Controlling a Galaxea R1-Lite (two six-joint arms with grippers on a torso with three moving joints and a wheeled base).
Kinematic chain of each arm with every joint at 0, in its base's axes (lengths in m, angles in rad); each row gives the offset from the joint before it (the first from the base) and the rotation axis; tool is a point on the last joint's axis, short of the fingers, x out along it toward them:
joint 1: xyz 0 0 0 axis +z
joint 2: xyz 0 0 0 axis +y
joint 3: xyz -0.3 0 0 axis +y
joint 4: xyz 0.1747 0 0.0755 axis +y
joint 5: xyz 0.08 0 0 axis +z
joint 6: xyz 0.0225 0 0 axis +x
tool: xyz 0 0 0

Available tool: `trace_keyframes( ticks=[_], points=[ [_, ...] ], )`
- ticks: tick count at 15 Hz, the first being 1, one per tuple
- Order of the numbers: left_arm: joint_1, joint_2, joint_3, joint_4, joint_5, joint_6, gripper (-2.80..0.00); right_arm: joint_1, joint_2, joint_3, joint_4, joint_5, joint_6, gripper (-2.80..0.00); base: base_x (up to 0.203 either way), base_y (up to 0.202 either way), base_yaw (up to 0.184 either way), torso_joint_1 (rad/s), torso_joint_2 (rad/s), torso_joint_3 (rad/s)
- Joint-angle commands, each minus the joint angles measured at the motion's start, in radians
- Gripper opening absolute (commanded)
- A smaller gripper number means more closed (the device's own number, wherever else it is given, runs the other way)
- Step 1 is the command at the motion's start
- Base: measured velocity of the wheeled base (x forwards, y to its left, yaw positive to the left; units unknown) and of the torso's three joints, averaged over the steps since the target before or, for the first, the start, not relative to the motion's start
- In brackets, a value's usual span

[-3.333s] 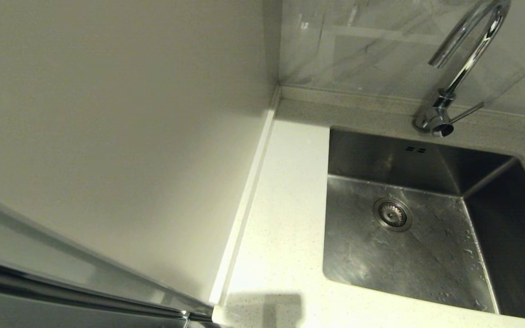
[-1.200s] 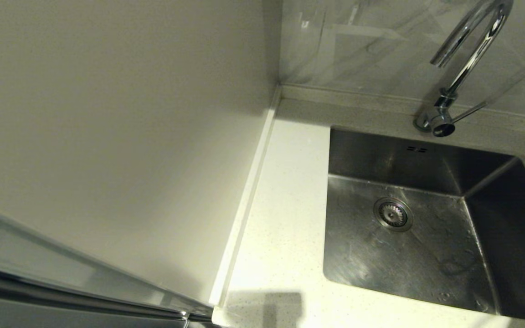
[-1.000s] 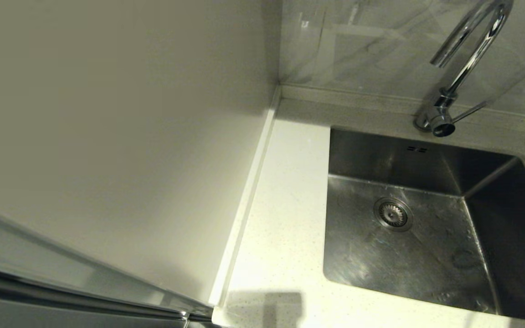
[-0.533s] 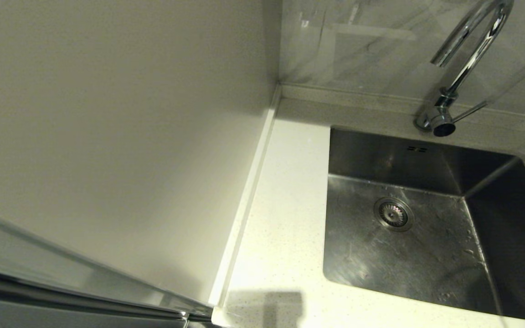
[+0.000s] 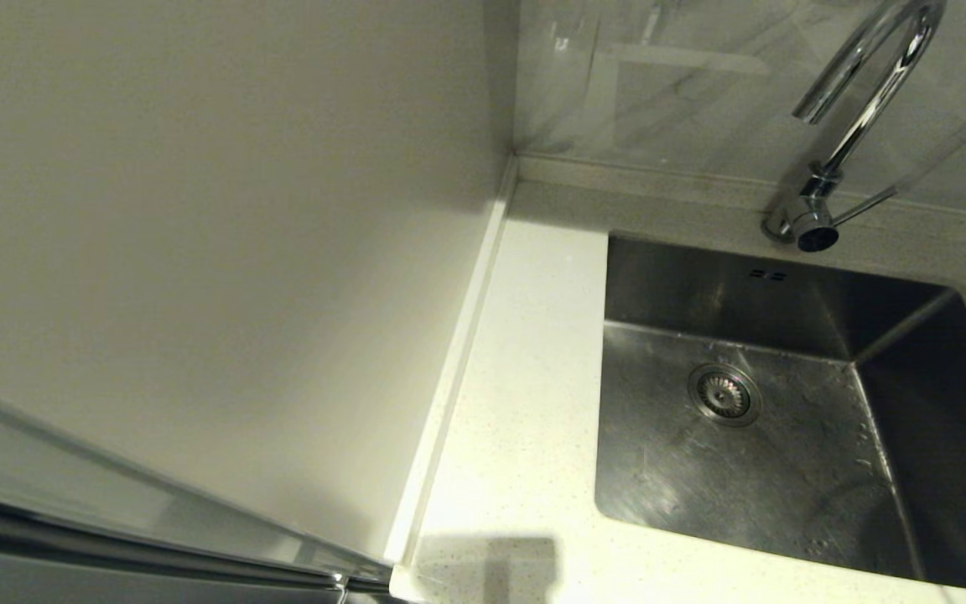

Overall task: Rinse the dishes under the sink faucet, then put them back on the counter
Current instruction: Put a bowl into the sink

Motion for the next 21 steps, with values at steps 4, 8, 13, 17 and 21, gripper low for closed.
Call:
trace_keyframes(
  ticks=[4, 8, 13, 17, 21],
  points=[
    [0.000, -0.003, 0.000, -0.001, 0.000, -0.001, -2.80, 0.055, 0.070, 0.072, -0.165, -0.038, -0.005, 0.00, 0.000, 0.000, 0.000, 0.000, 0.00, 0.000],
    [-0.001, -0.003, 0.000, -0.001, 0.000, -0.001, -2.80, 0.086, 0.164, 0.072, -0.262, -0.089, -0.011, 0.00, 0.000, 0.000, 0.000, 0.000, 0.00, 0.000],
    [0.000, -0.003, 0.000, -0.001, 0.001, -0.001, -2.80, 0.115, 0.193, 0.074, -0.306, -0.145, -0.019, 0.00, 0.000, 0.000, 0.000, 0.000, 0.00, 0.000],
    [-0.001, -0.003, 0.000, -0.001, 0.001, -0.001, -2.80, 0.122, 0.189, 0.084, -0.306, -0.171, -0.026, -2.80, 0.000, 0.000, 0.000, 0.000, 0.00, 0.000],
    [0.000, -0.005, 0.000, -0.001, 0.000, -0.001, -2.80, 0.134, 0.152, 0.116, -0.313, -0.162, -0.024, -2.80, 0.000, 0.000, 0.000, 0.000, 0.00, 0.000]
  ],
)
